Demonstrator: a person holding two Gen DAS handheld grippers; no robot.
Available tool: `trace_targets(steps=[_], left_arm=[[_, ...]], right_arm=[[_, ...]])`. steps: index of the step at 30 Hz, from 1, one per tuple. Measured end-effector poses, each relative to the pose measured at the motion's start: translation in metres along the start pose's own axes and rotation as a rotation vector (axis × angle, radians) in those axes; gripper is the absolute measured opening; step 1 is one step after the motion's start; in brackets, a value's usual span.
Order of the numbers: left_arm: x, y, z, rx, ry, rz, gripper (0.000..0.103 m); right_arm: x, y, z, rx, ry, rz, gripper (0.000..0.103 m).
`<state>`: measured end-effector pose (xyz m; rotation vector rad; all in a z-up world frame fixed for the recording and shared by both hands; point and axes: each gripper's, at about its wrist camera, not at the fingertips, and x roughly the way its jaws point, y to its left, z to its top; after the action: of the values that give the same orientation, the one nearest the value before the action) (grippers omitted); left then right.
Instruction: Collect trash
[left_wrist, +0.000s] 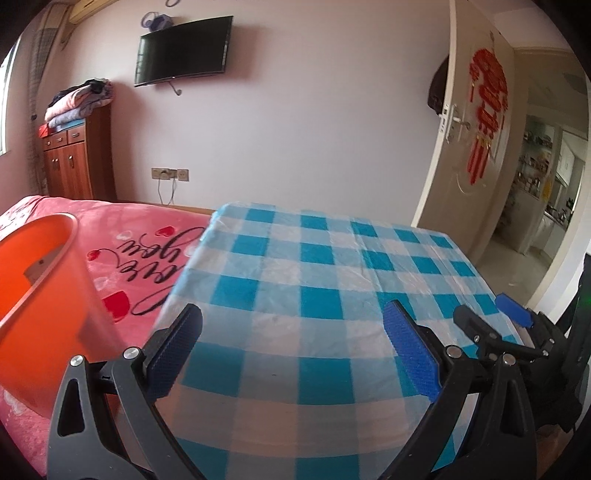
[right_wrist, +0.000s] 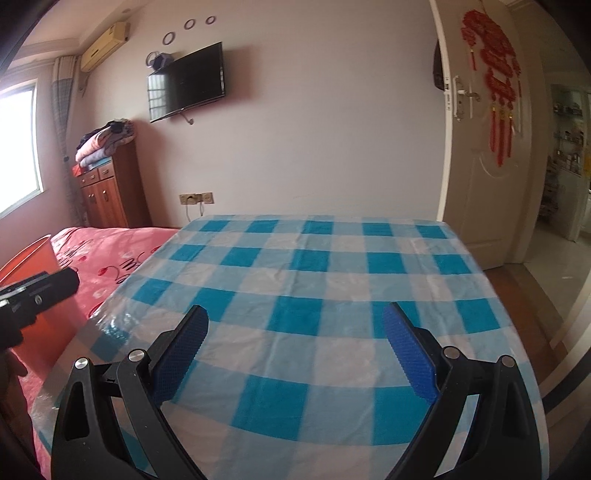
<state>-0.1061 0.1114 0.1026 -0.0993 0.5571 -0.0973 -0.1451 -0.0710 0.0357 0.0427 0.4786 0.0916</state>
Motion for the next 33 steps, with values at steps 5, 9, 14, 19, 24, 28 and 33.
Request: trace_targets(steps=[5, 9, 14, 19, 24, 28, 33], left_arm=[[0.017, -0.022, -0.003, 0.022, 0.032, -0.018, 0.099], [0.030, -0.037, -0.005, 0.039, 0.052, -0.025, 0.099], [0.043, -0.057, -0.008, 0.059, 0.066, -0.036, 0.099], [0.053, -0.077, -0.009, 0.075, 0.071, -0.042, 0.099], [0.060, -0.097, -0.009, 0.095, 0.070, -0.041, 0.099], [0.065, -0.111, -0.008, 0.109, 0.065, -0.019, 0.099], [0.068, -0.121, -0.006, 0.101, 0.063, -0.002, 0.099]], right_arm=[[0.000, -0.019, -0.001, 0.019, -0.015, -0.037, 0.094], [-0.001, -0.036, -0.002, 0.040, -0.023, -0.063, 0.094], [-0.004, -0.056, -0.004, 0.053, -0.037, -0.107, 0.094], [-0.007, -0.074, -0.005, 0.076, -0.049, -0.137, 0.094], [-0.011, -0.088, -0.006, 0.083, -0.062, -0.161, 0.094], [-0.014, -0.096, -0.006, 0.093, -0.071, -0.167, 0.094], [-0.017, -0.107, -0.007, 0.109, -0.077, -0.168, 0.094]])
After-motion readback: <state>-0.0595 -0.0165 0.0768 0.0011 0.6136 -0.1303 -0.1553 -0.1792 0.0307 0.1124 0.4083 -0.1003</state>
